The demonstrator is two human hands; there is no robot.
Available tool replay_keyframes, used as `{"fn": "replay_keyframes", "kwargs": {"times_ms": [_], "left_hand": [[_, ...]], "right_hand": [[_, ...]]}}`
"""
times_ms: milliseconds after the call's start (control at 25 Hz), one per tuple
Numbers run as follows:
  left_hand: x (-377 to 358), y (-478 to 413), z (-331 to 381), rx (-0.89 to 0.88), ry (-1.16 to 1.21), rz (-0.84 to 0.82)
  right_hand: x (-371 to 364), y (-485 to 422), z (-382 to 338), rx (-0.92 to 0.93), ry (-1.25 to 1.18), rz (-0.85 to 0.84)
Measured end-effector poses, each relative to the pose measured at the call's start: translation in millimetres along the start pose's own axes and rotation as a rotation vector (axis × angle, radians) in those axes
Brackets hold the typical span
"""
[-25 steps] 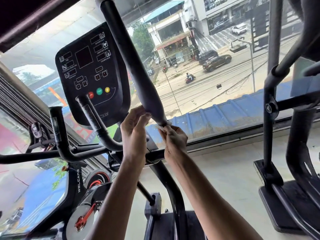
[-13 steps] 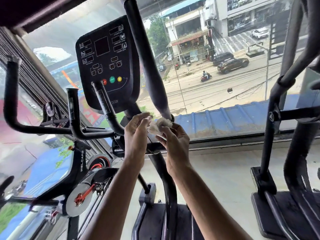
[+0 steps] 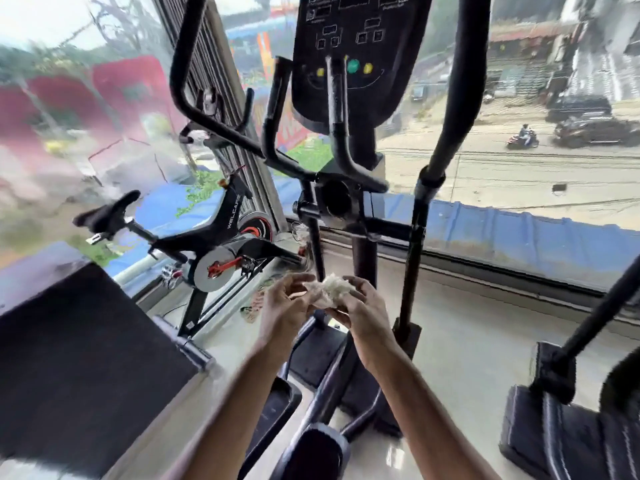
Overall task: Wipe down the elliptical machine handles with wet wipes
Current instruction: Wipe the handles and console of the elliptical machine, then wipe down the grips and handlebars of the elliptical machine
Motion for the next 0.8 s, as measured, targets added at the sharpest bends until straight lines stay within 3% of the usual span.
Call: {"fn": "replay_keyframes", "kwargs": {"times_ms": [280, 440, 680, 800], "left_hand": [[197.0, 142.4, -45.6, 0.153, 0.261, 0.354], [287.0, 254.6, -59.4, 0.121, 0.377, 0.427], [397.3, 423.6, -73.2, 0.024, 0.493, 0.891], [423.6, 516.3, -74.8, -0.026, 0.483, 1.138]], "right_hand": [[-121.5, 110.2, 113.0, 0.019, 0.413, -0.272], [-190.3, 188.7, 183.2, -0.033, 0.509, -0.42], [-289.3, 324.6, 258.5, -0.131, 0.577, -0.955], [-323.6, 393.4, 289.1, -0.005, 0.691, -1.219]]}}
Point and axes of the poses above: each hand's wrist, its own y-axis away from the middle knuckle, its own x-axis out of the back of the hand, z = x × y, the point moved 7 cm from there along -y, towards the middle knuckle, and after that the axes turned 12 degrees about y, right-handed, at the moved point
